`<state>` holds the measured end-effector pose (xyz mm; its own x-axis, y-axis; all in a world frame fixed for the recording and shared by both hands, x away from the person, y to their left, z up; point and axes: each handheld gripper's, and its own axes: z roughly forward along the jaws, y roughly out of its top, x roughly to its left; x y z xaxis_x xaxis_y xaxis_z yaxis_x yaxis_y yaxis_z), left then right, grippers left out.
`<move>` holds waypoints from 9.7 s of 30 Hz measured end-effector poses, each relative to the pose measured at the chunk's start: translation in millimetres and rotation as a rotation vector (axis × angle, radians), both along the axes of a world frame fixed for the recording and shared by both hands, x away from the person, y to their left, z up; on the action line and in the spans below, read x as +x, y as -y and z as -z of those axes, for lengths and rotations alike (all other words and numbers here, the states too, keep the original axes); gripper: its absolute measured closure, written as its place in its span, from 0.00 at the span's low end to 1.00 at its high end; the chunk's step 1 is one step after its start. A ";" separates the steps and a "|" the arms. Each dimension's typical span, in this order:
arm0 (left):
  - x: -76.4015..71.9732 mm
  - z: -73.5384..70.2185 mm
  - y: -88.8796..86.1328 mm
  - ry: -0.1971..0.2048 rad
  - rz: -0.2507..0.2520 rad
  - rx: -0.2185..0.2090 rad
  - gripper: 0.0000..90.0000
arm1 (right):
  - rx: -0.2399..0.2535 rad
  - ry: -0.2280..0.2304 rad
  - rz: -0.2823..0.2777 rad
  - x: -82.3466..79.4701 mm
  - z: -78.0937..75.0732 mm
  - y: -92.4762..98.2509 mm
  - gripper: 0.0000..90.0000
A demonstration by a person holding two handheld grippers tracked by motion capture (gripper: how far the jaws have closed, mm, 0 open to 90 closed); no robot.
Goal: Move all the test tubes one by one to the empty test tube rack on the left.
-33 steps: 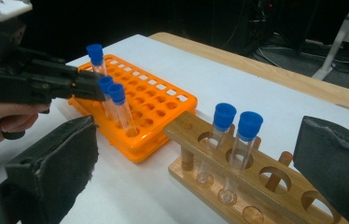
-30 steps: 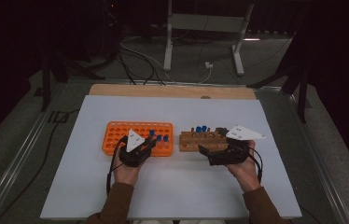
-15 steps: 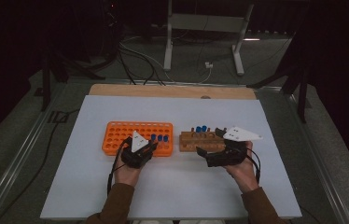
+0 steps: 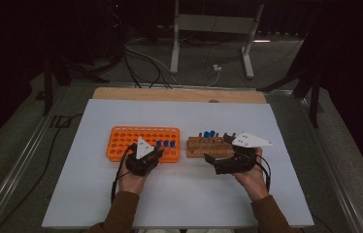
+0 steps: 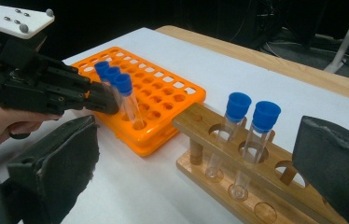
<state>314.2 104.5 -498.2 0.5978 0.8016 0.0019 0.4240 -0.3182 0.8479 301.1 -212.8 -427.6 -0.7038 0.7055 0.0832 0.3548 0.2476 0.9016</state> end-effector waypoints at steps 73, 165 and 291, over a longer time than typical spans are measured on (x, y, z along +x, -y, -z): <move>-54.4 -25.0 -83.5 0.103 -0.181 -0.133 0.01 | -0.091 -0.052 0.130 51.2 25.2 3.3 0.69; -54.8 -29.6 -64.7 0.119 -0.143 -0.120 0.01 | -0.025 -0.008 -0.008 22.5 -32.0 -19.6 0.86; -24.9 -61.9 -25.5 0.167 -0.006 -0.187 0.86 | -0.029 -0.002 -0.077 -2.7 -18.9 -41.8 0.00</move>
<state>289.4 130.0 -436.2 0.5972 0.8007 -0.0482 0.2740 -0.1472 0.9504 298.4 -171.0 -408.8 -0.7559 0.6514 0.0651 0.3353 0.2999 0.8931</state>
